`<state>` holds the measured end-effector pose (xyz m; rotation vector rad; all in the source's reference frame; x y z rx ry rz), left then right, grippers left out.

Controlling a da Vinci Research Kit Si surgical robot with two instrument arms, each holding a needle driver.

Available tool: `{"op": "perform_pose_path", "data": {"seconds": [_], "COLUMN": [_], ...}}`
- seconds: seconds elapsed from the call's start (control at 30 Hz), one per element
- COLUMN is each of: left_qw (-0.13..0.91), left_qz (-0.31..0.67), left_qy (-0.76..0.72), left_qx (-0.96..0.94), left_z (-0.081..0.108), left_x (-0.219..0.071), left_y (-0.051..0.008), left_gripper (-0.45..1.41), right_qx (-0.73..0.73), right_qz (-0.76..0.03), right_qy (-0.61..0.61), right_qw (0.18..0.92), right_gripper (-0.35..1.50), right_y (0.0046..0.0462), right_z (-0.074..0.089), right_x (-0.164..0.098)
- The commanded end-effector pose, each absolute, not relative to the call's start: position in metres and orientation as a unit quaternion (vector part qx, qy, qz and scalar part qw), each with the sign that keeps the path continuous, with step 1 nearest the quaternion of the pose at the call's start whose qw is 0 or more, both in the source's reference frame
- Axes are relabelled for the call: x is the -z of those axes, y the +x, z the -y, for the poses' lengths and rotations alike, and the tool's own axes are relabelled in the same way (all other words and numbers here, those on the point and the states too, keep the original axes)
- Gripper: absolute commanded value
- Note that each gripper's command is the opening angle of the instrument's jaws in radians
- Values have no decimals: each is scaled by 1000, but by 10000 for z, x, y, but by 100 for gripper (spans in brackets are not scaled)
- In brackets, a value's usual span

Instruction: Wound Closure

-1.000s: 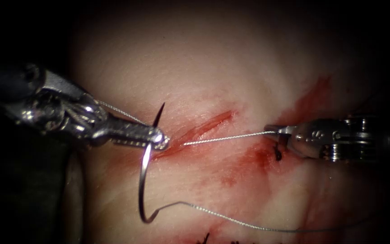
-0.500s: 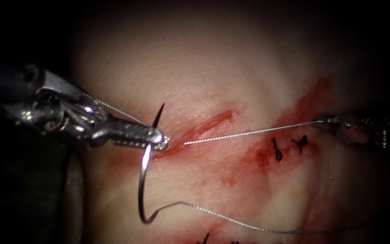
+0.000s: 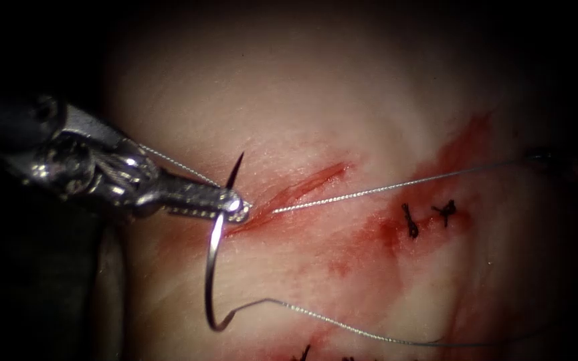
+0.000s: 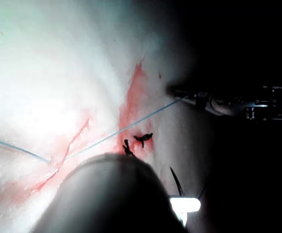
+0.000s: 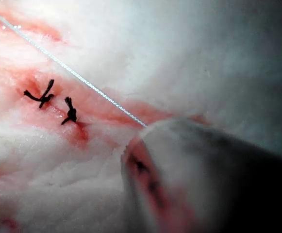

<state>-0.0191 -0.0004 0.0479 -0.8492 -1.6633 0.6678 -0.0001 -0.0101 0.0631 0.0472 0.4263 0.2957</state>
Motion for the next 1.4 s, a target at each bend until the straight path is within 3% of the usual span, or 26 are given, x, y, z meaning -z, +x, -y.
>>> {"op": "perform_pose_path", "data": {"seconds": [0.03,0.2,0.23,0.27,0.3,0.37,0.6,0.8,0.9,1.2,1.37,1.4], "left_qw": [547,547,547,547,547,547,550,551,548,521,460,431], "left_qz": [702,702,702,702,702,702,700,679,665,580,509,497], "left_qy": [-358,-359,-359,-359,-358,-358,-354,-378,-396,-449,-502,-518], "left_qx": [-282,-282,-282,-282,-282,-282,-287,-304,-316,-437,-526,-546], "left_z": [4,4,4,4,4,4,5,2,-2,-5,-5,-4], "left_x": [-484,-484,-484,-484,-484,-484,-485,-487,-485,-486,-489,-489], "left_y": [-195,-195,-195,-195,-195,-195,-195,-194,-193,-201,-212,-214], "left_gripper": [-45,-45,-45,-45,-45,-45,-45,-45,-45,-45,-45,-45], "right_qx": [-148,-155,-156,-158,-144,-142,-148,-130,-124,-257,-326,-349], "right_qz": [-206,-201,-200,-199,-198,-206,-256,-360,-385,-390,-404,-410], "right_qy": [24,22,22,21,17,13,1,117,174,319,354,365], "right_qw": [967,967,967,967,969,968,955,916,898,825,778,760], "right_gripper": [-35,-35,-1,66,118,125,126,125,108,89,74,79], "right_y": [1,9,12,16,23,35,70,143,164,203,220,222], "right_z": [97,102,104,106,109,113,111,136,152,185,186,186], "right_x": [-637,-634,-633,-631,-627,-618,-567,-508,-489,-457,-460,-462]}}
